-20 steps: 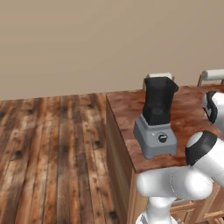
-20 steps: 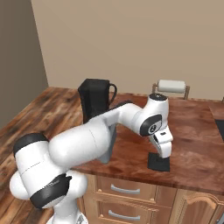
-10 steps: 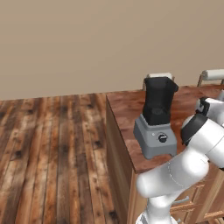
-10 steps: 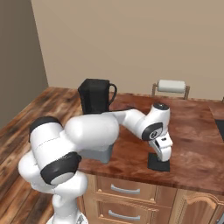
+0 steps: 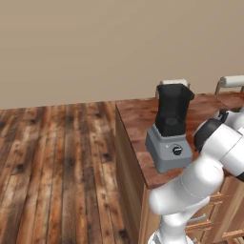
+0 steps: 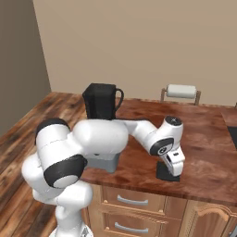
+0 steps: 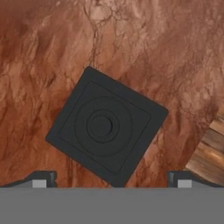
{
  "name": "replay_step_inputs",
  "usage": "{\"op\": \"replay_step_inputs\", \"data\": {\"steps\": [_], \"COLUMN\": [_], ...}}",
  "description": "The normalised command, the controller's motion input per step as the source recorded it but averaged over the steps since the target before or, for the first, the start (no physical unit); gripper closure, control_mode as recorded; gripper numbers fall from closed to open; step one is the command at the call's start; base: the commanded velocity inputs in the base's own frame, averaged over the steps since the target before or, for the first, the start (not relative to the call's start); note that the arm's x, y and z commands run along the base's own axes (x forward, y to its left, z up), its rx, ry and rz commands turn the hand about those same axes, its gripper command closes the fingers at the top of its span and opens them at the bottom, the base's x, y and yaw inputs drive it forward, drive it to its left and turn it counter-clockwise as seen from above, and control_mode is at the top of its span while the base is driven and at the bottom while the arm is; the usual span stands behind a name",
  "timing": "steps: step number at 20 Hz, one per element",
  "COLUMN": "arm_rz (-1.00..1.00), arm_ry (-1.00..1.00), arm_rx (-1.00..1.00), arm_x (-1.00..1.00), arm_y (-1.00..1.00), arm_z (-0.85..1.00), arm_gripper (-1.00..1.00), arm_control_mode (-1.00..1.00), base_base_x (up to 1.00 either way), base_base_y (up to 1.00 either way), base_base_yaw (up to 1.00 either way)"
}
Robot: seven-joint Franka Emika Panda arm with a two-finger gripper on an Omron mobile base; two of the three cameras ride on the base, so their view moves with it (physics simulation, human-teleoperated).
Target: Close the lid blender by securely placing the lid on top.
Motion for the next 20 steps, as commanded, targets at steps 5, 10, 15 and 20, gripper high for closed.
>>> {"op": "replay_step_inputs", "data": {"steps": [5, 10, 15, 20], "arm_rz": [0.00, 0.00, 0.00, 0.03], "arm_ry": [0.00, 0.00, 0.00, 0.00], "arm_rx": [0.00, 0.00, 0.00, 0.00], "arm_x": [0.04, 0.03, 0.14, 0.21], "arm_y": [0.00, 0.00, 0.00, -0.05], "arm_z": [-0.20, -0.13, -0.11, -0.08], "arm_gripper": [-1.00, -1.00, -1.00, -1.00], "arm_control_mode": [-1.00, -1.00, -1.00, -1.00], "base_base_x": [0.00, 0.00, 0.00, 0.00], "base_base_y": [0.00, 0.00, 0.00, 0.00], "base_base_yaw": [0.00, 0.00, 0.00, 0.00]}}
